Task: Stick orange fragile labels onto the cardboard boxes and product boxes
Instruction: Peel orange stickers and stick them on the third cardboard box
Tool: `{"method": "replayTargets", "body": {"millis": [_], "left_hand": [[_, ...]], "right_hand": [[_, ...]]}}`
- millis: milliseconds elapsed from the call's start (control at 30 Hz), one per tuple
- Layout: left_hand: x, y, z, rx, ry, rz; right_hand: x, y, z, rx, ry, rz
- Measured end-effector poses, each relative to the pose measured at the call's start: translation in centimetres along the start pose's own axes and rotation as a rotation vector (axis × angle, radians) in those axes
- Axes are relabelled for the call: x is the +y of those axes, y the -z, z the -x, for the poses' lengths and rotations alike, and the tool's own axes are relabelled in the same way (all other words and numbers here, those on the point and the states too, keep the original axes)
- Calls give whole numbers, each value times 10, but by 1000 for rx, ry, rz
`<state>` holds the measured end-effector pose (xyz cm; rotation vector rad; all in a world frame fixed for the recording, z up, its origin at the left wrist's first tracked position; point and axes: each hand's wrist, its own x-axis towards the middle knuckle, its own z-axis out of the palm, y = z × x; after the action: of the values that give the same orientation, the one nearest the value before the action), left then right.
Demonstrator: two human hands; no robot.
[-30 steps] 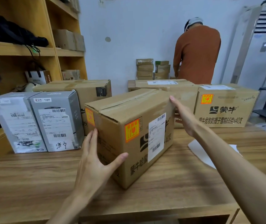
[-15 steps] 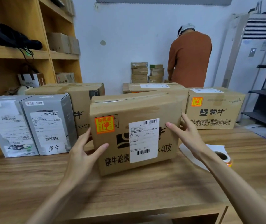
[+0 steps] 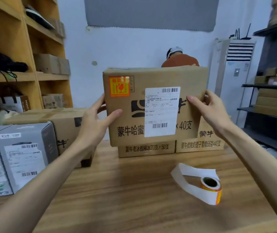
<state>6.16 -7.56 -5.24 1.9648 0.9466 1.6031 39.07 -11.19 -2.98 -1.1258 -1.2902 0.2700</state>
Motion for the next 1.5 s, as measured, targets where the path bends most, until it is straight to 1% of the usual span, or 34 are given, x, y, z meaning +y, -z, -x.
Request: {"method": "replayTargets", "body": {"millis": [100,200,400,567,867,1267,1500], "left_hand": [[10,-24,-43,-28,-94,1],[15,-54,-78,-74,-121,47],[6,-123,-129,-155,-59,181],[-5,-180,-155,-155,-38,247],[-25,-260,-192,-185,1,245],[-45,-316,-213,-201,45,179],[-65,-322,-210,-167,56,80]], "right_hand": [[-7,24,-34,26,-6,-2],[-5,47,-64,49,-8,20],[28,91,-116,72,-51,91],[56,124,-152,84,-79,101],[107,169,-199,70,-106,113],[178,192,-224,89,-162,64],[204,180,-227,41,-164,21]]}}
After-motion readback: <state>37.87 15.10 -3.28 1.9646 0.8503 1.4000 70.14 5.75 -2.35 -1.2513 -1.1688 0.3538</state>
